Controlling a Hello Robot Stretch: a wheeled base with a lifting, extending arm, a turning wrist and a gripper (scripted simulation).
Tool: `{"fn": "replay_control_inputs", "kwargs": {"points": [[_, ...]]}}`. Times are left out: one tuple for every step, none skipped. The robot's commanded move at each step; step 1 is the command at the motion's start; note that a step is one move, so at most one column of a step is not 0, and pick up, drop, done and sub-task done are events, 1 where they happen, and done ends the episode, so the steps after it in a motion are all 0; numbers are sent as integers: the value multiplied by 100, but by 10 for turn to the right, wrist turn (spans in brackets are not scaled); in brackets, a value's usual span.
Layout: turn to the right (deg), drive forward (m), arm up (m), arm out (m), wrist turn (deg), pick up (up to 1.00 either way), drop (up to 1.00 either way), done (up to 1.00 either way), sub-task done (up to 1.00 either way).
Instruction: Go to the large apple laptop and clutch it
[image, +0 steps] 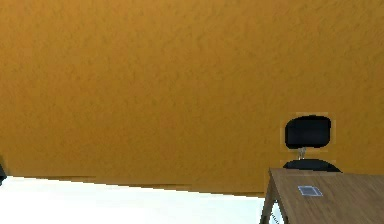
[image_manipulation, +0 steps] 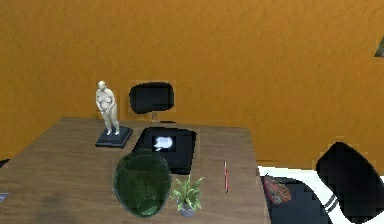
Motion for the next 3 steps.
{"fn": "replay_control_inputs", "kwargs": {"points": [[0,0,50,0,0,0,0,0,0],[0,0,16,0,0,0,0,0,0],[0,0,0,32,0,0,0,0,0]]}}
